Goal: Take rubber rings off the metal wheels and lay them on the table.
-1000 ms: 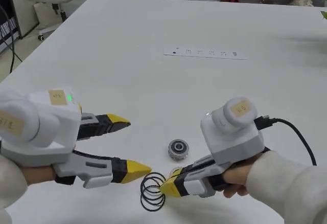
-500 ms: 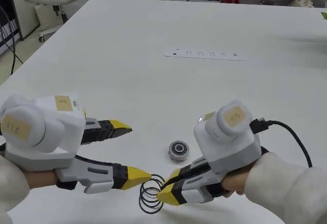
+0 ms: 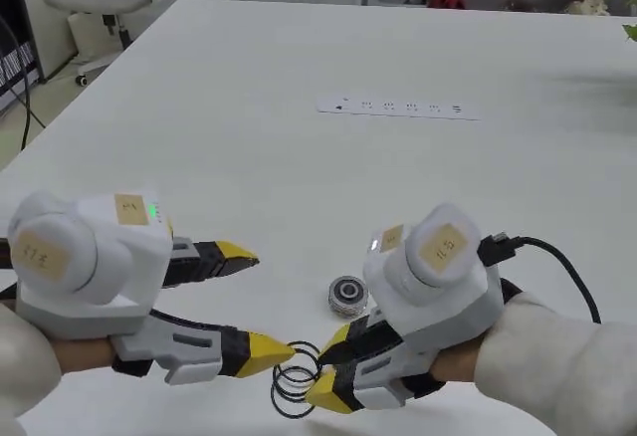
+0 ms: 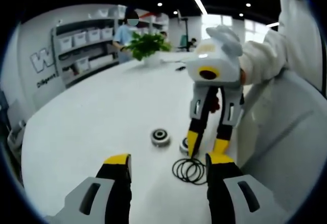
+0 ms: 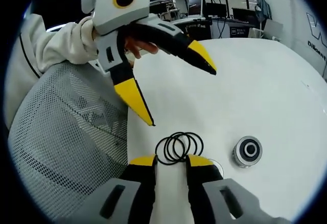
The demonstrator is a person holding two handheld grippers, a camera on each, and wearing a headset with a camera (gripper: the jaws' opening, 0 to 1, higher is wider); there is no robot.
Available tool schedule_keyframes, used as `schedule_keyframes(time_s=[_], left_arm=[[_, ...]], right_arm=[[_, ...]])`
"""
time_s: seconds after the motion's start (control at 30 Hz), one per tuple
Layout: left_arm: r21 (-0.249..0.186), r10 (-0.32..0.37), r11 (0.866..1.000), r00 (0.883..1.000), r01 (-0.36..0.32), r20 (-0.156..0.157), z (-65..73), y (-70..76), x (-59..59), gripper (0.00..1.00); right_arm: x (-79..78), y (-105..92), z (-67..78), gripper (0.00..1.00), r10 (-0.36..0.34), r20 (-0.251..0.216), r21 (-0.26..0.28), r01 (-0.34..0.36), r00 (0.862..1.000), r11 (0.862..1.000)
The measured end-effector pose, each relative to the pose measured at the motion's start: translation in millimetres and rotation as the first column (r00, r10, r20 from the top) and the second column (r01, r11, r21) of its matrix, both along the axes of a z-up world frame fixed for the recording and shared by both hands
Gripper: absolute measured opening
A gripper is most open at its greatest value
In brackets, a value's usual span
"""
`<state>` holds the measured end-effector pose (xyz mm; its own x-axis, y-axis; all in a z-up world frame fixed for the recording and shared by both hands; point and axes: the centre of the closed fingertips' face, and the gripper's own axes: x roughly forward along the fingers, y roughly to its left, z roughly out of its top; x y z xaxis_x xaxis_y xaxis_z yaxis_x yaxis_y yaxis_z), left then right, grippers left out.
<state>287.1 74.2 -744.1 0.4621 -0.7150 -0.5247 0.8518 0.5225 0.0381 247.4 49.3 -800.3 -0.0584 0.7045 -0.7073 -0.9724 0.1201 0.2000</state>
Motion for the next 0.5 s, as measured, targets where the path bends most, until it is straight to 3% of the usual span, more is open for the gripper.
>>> schedule_keyframes(time_s=[0.23,0.5], left_arm=[[0.002,0.001,1.000,1.000,-0.001,-0.001,-0.3,0.7,0.2,0.60],[0.007,-0.002,1.000,1.000,0.002,0.001,-0.5,0.3,-0.1,0.60]], right_arm=[[-3.1,1.0,-1.0,0.22,0.020,0.015,-0.012,-0.019,1.000,1.000],[1.3,0.8,-0.2,0.30,0.038,0.076,-0.026,-0.036,0.996,0.999]])
